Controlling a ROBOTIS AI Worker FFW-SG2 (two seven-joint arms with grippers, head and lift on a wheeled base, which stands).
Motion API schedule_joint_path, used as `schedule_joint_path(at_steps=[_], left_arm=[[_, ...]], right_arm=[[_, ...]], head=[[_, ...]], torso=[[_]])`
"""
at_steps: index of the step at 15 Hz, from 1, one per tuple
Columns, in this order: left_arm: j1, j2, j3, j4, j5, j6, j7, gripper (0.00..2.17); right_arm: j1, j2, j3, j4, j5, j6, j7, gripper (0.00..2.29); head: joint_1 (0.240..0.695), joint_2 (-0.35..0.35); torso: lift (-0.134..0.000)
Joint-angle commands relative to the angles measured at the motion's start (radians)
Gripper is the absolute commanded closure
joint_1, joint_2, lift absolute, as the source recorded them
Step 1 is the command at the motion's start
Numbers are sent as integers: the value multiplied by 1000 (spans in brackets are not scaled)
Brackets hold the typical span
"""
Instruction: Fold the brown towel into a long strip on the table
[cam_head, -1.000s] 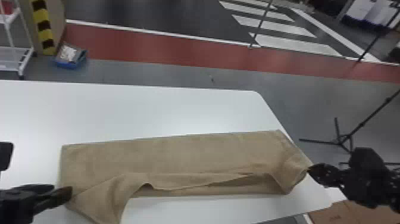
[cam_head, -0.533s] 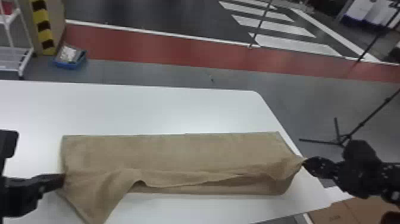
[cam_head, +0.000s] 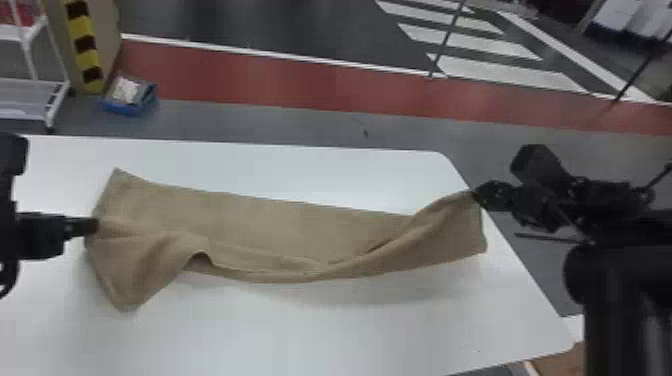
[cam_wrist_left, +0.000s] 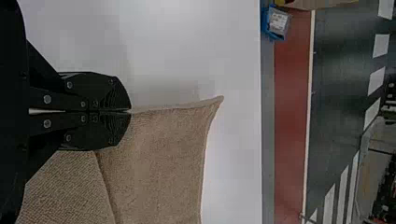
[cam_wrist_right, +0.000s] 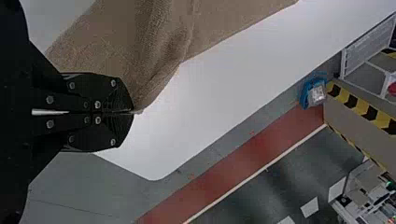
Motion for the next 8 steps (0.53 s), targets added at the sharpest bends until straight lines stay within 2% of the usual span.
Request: schedule_joint_path(at_steps=[1,3,5,6,7,8], left_arm=[[-98,12,52,145,-1,-67,21,2145],[-122,32,92,192,10,-101,35,2148],[-79,38,129,174,36,-101,31,2145],[-41,44,135,132,49,-101,25,2020],[-3,49,144,91,59,-107,23,1433],[42,49,164,40,79,-122,18,262]], right_arm=[[-115,-16,82,56,41,24,-23,1477],[-146,-23,123,47,47,52,-45,1477],[-81,-17,131,-38,38,55,-43,1477],[-23,-11,126,-84,30,45,-42,1477],[26,-9,125,-111,27,39,-42,1477],[80,-6,122,-134,24,27,-43,1477]], head=[[695,-258],[695,-218],[684,-182],[680,-167],[691,-147],[695,-140]], torso=[[-123],[-123],[-123],[-123],[-123],[-123]])
